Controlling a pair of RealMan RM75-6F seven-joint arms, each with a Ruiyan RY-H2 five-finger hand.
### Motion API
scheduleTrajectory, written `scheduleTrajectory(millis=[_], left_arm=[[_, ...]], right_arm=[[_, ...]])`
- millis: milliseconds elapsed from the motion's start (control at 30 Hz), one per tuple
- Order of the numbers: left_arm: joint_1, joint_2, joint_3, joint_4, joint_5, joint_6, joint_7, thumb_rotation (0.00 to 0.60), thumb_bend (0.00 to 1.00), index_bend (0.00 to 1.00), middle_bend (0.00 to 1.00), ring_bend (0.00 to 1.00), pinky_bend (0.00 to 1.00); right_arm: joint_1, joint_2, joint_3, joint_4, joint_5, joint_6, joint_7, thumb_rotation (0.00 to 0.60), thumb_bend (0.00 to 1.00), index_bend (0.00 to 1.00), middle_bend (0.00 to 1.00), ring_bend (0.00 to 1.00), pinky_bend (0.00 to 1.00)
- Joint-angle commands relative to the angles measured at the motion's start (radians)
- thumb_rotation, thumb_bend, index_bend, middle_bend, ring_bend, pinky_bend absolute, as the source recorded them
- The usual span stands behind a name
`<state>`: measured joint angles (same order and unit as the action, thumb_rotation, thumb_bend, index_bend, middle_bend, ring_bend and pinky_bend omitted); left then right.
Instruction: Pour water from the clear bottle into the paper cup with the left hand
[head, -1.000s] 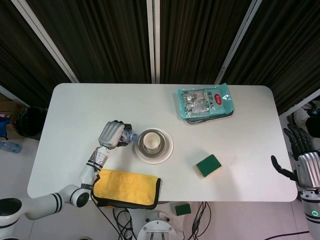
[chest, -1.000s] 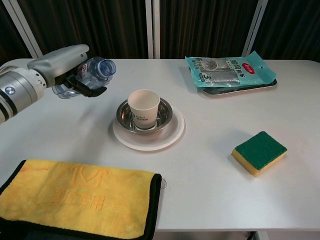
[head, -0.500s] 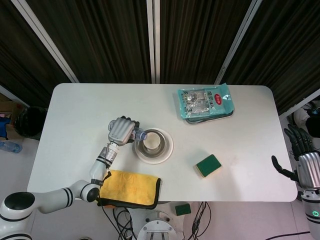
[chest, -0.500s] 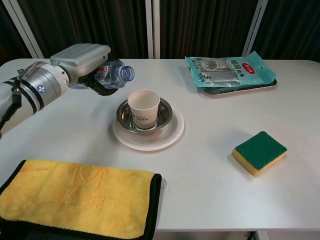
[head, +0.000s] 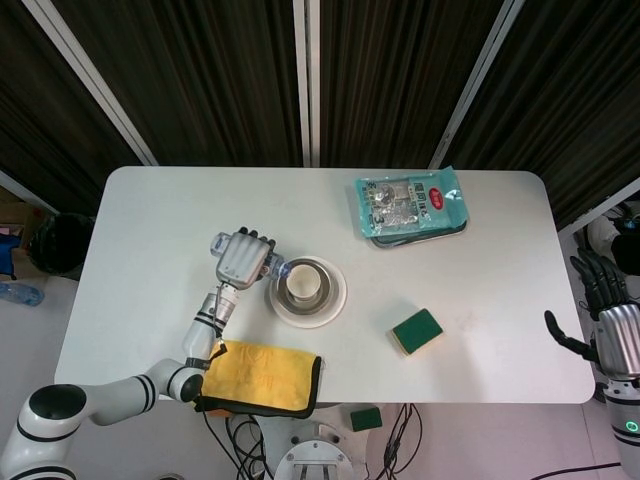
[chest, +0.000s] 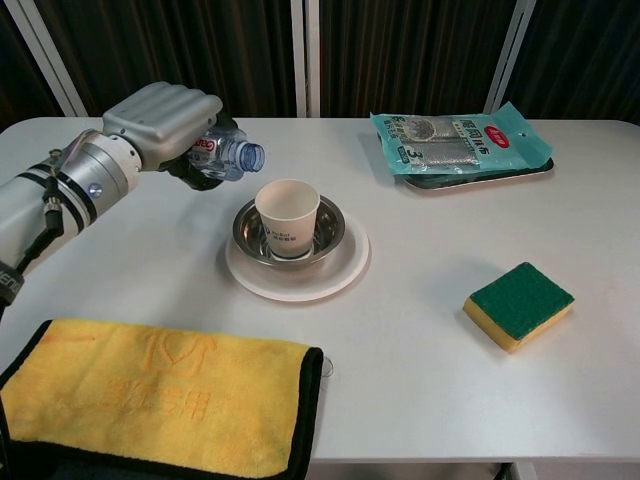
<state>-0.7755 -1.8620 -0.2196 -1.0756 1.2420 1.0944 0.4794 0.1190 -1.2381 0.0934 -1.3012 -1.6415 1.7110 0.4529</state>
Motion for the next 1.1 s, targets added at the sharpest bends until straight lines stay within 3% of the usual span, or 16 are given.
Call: scheduleTrajectory(millis=[33, 1100], left_arm=[[0.000, -0.004, 0.002, 0.005, -0.002, -0.002, 0.003, 0.600, 0.55, 0.75, 0.70, 0.55, 0.57], [-0.023, -0.025, -0.002, 0.023, 0.016, 0.013, 0.060, 0.600, 0.55, 0.75, 0.70, 0.55, 0.58]], right_arm=[[0.000, 0.000, 0.000, 0.002, 0.000, 0.001, 0.001, 0.600, 0.34, 0.00, 0.00, 0.00, 0.00], [0.000, -0.003, 0.003, 0.013, 0.005, -0.003, 0.014, 0.600, 0.34, 0.00, 0.00, 0.00, 0.00]])
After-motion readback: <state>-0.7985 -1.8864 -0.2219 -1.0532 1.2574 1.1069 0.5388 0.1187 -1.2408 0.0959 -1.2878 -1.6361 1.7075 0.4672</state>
